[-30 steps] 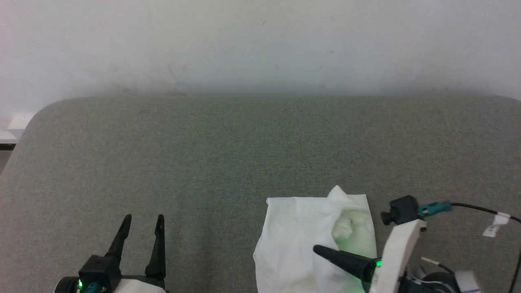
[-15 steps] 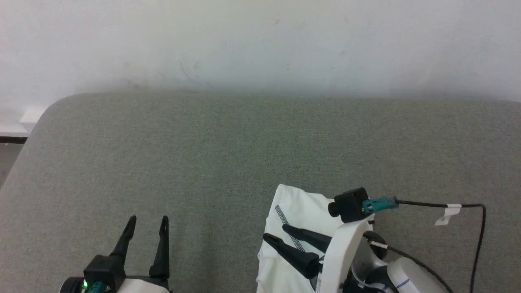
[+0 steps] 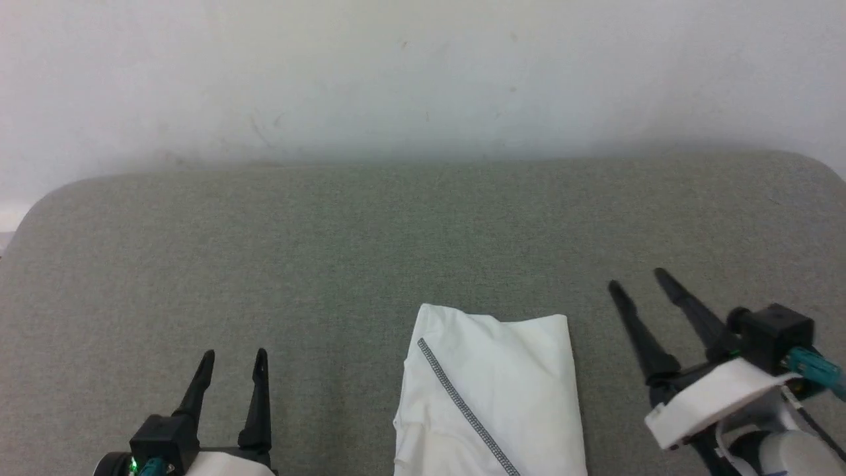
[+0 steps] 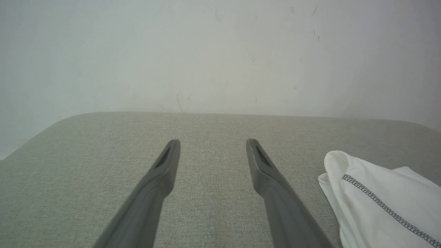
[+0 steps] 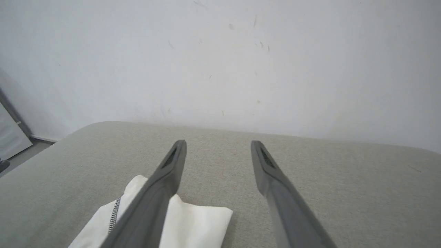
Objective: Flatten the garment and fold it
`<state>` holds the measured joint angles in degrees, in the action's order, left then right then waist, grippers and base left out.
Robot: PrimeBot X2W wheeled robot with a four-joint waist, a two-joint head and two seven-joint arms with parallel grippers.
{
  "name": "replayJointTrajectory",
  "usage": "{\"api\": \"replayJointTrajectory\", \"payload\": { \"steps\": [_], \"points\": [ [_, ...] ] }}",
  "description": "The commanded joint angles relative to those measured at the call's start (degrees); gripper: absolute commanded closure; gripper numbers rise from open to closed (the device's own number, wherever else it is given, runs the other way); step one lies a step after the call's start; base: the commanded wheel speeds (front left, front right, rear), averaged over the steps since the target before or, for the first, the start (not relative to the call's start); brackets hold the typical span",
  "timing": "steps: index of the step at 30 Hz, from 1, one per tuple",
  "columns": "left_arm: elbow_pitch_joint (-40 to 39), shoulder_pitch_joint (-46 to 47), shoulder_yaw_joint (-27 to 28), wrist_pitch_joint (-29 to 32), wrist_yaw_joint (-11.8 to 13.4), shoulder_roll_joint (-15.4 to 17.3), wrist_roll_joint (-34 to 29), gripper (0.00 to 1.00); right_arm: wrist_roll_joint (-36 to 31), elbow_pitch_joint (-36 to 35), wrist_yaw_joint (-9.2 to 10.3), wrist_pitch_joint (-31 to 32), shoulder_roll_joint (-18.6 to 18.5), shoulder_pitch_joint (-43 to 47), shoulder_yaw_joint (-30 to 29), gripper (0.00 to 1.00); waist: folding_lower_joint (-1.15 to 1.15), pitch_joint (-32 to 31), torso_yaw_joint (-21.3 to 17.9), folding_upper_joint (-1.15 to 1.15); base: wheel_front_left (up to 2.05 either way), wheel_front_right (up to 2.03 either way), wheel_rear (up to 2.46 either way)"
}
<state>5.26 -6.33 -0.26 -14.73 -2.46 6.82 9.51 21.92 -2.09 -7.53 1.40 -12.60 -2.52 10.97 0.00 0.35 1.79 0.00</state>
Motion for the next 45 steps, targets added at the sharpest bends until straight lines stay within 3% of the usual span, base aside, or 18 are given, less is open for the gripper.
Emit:
{"api": "replayJointTrajectory", "payload": {
  "steps": [1, 7, 13, 17, 22, 26, 30, 37, 38, 39, 40, 41, 45],
  "points": [
    [-0.17, 0.22, 0.24, -0.27, 0.15, -0.24, 0.01, 0.0, -1.15, -0.84, 0.04, -1.04, 0.4, 1.03, -2.0, 0.0, 0.0, -0.03, -0.8, 0.0, 0.0, 0.0, 0.0],
    [-0.53, 0.48, 0.87, -0.27, 0.24, -0.46, 0.24, 0.0, -5.56, -5.0, 0.04, -4.05, 2.32, 6.86, -12.5, 0.0, 0.0, 0.21, -2.14, 0.0, 0.0, 0.0, 0.0],
    [-0.91, 0.96, 1.39, -0.27, 0.34, -0.74, 0.29, 0.0, -2.01, -4.08, 0.04, -0.86, 2.63, 8.64, -18.51, 0.0, 0.0, 0.84, -3.22, 0.0, 0.0, 0.0, 0.0],
    [-1.09, 1.39, 2.03, -0.27, 0.36, -1.1, 0.67, 0.0, 7.14, 1.95, 0.04, 7.89, 1.51, 7.15, -21.53, 0.0, 0.0, 1.07, -3.17, 0.0, 0.0, 0.0, 0.0],
    [-0.96, 1.98, 1.61, -0.27, 0.08, -1.5, 0.16, 0.0, 21.55, 12.75, 0.04, 27.74, 0.75, 3.87, -23.09, 0.0, 0.0, 1.19, -1.64, 0.0, 0.0, 0.0, 0.0],
    [-0.65, 2.75, 1.0, -0.27, -0.45, -1.82, -0.13, 0.0, 31.23, 17.67, 0.04, 41.66, 3.04, 1.37, -22.44, 0.0, 0.0, 1.68, 0.24, 0.0, 0.0, 0.0, 0.0],
    [-0.29, 3.81, 0.71, -0.27, -0.86, -2.08, -0.27, 0.0, 37.14, 20.01, 0.04, 47.84, 6.43, -0.8, -20.17, 0.0, 0.0, 2.53, 1.95, 0.0, 0.0, 0.0, 0.0],
    [-0.01, 5.03, 1.14, -0.27, -1.33, -2.1, -0.87, 0.0, 41.63, 25.49, 0.04, 49.14, 8.91, -4.28, -14.23, 0.0, 0.0, 3.64, 3.55, 0.0, 0.0, 0.0, 0.0],
    [0.02, 5.16, 1.17, -0.27, -1.37, -2.13, -0.94, 0.0, 40.77, 26.53, 0.04, 48.85, 8.85, -4.57, -13.12, 0.11, 0.0, 3.66, 3.69, 0.0, 0.0, 0.0, 0.0],
    [0.07, 5.24, 1.2, -0.27, -1.42, -2.16, -1.0, 0.0, 40.06, 27.43, 0.04, 48.53, 8.67, -4.83, -12.16, 0.62, 0.0, 3.63, 3.79, 0.0, 0.0, 0.0, 0.0],
    [0.13, 5.27, 1.27, -0.27, -1.46, -2.18, -1.04, 0.0, 39.62, 28.05, 0.04, 48.02, 8.5, -5.09, -11.44, 0.9, 0.0, 3.57, 3.83, 0.0, 0.0, 0.0, 0.0],
    [0.19, 5.23, 1.39, -0.27, -1.47, -2.21, -1.08, 0.0, 39.41, 28.52, 0.04, 47.6, 8.34, -5.26, -10.8, 1.0, 0.0, 3.4, 3.77, 0.0, 0.0, 0.0, 0.0],
    [0.42, 4.4, 1.87, -0.27, -1.47, -2.3, -1.24, 0.0, 37.64, 26.82, 0.04, 44.64, 5.85, -5.41, -7.57, 1.0, 0.0, 2.17, 2.85, 0.0, 0.0, 0.0, 0.0]
  ]
}}
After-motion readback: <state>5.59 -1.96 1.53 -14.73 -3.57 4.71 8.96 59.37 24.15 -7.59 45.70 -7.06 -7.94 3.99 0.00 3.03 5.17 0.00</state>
